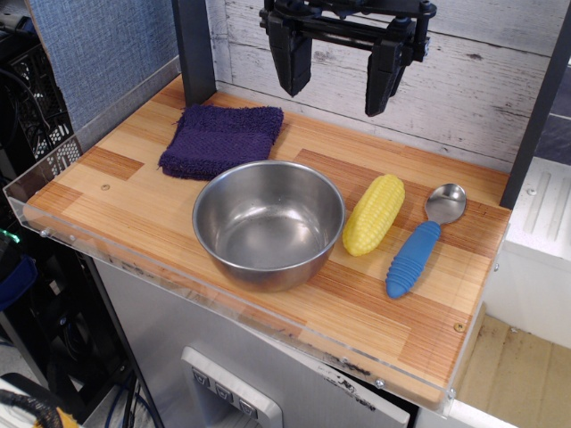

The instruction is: Slide purple cloth to left of pot, bottom edge of table.

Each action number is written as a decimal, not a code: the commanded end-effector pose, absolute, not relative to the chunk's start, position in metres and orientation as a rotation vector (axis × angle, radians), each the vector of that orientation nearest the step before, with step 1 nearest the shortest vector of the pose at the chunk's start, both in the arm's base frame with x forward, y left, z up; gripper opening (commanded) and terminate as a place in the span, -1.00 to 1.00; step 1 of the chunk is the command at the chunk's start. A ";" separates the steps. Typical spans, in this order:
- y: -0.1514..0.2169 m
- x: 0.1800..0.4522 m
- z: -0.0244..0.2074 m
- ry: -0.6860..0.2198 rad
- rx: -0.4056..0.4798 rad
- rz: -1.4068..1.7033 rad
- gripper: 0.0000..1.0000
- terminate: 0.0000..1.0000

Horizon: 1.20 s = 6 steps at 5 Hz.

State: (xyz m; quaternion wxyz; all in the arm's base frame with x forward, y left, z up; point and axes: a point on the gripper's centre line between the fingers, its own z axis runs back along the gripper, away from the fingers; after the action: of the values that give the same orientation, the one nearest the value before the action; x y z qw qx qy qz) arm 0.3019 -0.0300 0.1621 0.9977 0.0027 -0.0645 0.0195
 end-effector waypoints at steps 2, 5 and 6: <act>-0.009 0.304 0.160 -0.128 0.027 0.065 1.00 -1.00; 0.094 0.327 0.098 -0.048 0.048 0.142 1.00 -1.00; 0.100 0.341 0.086 -0.054 0.068 0.121 1.00 -1.00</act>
State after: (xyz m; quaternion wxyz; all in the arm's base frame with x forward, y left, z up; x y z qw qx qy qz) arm 0.3387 0.0983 0.0707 0.9978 0.0294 -0.0070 0.0595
